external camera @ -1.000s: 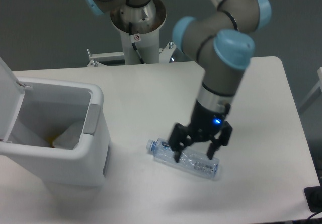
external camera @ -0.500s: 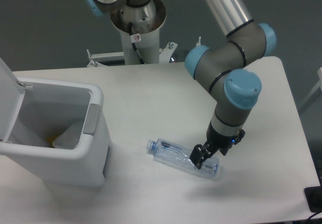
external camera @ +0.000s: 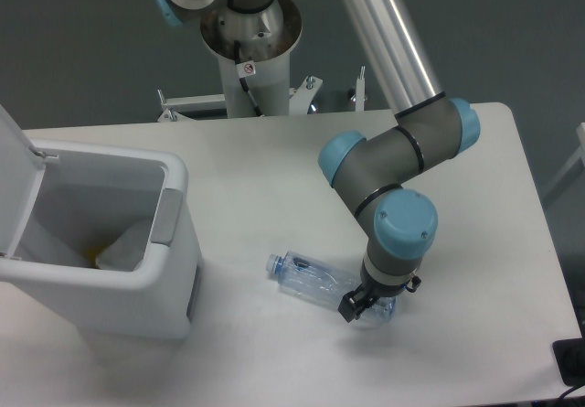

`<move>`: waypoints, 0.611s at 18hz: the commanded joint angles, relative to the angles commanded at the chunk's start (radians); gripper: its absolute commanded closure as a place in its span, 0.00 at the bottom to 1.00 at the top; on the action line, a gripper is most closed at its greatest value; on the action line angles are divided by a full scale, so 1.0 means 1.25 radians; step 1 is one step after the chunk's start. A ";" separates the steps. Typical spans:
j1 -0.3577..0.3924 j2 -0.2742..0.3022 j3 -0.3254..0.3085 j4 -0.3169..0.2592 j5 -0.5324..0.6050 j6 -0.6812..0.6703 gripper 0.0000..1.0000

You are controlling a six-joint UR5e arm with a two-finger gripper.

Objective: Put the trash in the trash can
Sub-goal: 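Rotate the gripper and close it around the bottle's body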

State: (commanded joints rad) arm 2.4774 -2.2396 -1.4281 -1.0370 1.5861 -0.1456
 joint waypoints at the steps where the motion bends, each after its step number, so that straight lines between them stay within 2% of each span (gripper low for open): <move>1: -0.001 -0.002 0.000 0.000 0.000 -0.001 0.00; 5: -0.001 -0.007 0.002 0.009 -0.001 -0.031 0.01; 7: -0.005 -0.024 0.011 0.010 0.024 -0.034 0.11; 9: -0.011 -0.037 0.028 0.010 0.026 -0.058 0.30; 11: -0.011 -0.045 0.040 0.010 0.025 -0.076 0.41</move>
State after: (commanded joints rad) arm 2.4636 -2.2963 -1.3776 -1.0247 1.6168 -0.2407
